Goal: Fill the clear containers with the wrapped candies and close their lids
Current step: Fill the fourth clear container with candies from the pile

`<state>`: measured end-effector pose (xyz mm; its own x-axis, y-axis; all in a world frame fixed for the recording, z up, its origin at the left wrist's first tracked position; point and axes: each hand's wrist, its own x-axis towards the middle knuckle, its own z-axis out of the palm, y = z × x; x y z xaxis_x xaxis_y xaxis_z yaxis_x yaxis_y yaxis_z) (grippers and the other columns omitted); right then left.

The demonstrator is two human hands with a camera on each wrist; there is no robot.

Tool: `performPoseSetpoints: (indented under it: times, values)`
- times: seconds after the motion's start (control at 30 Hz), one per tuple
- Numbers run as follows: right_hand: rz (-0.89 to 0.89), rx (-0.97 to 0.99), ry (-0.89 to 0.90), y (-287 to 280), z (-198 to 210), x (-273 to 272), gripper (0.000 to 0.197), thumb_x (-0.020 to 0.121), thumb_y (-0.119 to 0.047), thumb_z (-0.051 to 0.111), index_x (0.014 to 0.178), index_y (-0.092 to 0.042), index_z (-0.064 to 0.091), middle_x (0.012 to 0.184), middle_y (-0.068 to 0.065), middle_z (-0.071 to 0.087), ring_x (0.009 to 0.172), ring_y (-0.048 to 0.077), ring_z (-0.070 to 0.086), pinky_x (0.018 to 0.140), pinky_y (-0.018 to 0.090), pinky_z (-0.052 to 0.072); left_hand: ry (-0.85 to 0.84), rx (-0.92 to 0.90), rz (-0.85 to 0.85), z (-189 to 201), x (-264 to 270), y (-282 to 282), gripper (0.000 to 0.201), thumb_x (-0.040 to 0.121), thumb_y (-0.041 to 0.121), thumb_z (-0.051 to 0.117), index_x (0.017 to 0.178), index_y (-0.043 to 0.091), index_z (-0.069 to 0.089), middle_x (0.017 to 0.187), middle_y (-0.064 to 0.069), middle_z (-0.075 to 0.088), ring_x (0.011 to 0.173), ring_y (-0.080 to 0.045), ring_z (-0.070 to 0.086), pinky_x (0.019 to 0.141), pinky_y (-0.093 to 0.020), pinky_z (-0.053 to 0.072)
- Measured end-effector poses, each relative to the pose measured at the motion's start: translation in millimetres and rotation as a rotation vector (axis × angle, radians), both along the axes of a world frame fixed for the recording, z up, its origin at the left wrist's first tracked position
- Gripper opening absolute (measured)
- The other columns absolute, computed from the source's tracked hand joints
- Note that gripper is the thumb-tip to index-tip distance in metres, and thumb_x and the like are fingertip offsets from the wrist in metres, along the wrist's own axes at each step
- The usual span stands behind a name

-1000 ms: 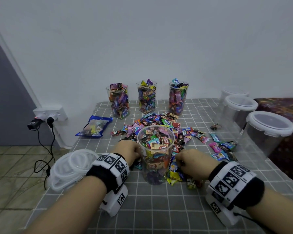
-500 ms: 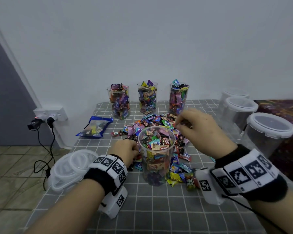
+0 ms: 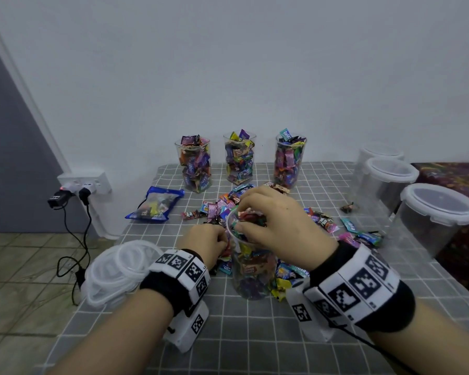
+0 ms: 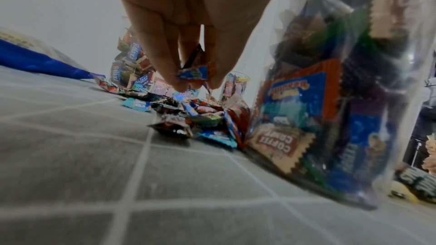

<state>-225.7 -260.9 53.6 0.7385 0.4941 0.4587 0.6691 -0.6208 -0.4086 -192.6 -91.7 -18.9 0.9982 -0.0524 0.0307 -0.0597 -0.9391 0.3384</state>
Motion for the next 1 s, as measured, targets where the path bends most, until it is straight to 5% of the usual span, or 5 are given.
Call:
performPoseSetpoints:
  times: [0.2,0.47,0.6,0.8,1.0]
  values:
    - [-0.077,0.347,-0.015,-19.1,-7.5,-6.7,0.035,0.084,-0.045,0.053,0.104,-0.018,0.064,0.110,-0.013,0.057,0.104,0.001,0.053,0.088,0.033,0.050,-0.022,-0.107,0.014,-1.6,-1.2,2.7,0.014,0.090,0.022,0.056,0.092,0.019,0.069,0.092,0.003,0.067,0.087,-0.014,0.060,0.076,-0.027,0.047]
    - [-0.032,0.381,0.563,-31.5,-42.4,-12.4,0.113,0.055,-0.062,0.074,0.146,-0.034,0.014,0.139,-0.021,0.036,0.130,0.001,0.037,0.109,0.027,0.031,-0.276,-0.479,0.111,27.6,-18.5,19.2,0.008,0.087,0.018,0.065,0.082,0.022,0.069,0.082,0.010,0.066,0.077,-0.007,0.059,0.078,-0.029,0.050]
    - [0.026,0.383,0.597,-26.5,-49.5,-9.2,0.087,0.071,-0.028,0.081,0.138,-0.038,0.025,0.130,-0.025,0.044,0.116,-0.009,0.046,0.103,0.020,0.036,-0.358,-0.553,0.063,54.6,-25.9,14.5,0.011,0.086,0.018,0.065,0.078,0.025,0.067,0.072,0.014,0.062,0.069,-0.004,0.057,0.065,-0.021,0.043]
    - [0.016,0.397,0.595,-29.1,-50.1,-8.1,0.071,0.071,-0.024,0.082,0.115,-0.050,0.032,0.121,-0.029,0.045,0.111,-0.017,0.045,0.095,0.011,0.039,-0.351,-0.643,-0.087,80.1,-35.4,-7.2,0.011,0.085,0.019,0.066,0.079,0.027,0.068,0.080,0.009,0.067,0.079,-0.011,0.061,0.076,-0.030,0.051]
    - [0.022,0.409,0.579,-29.7,-51.6,-9.0,0.077,0.072,-0.023,0.081,0.126,-0.043,0.030,0.120,-0.027,0.048,0.107,-0.019,0.047,0.089,0.005,0.039,-0.319,-0.510,-0.190,85.3,-39.4,-30.7,0.008,0.085,0.020,0.065,0.080,0.025,0.068,0.082,0.013,0.063,0.080,-0.006,0.058,0.075,-0.024,0.045]
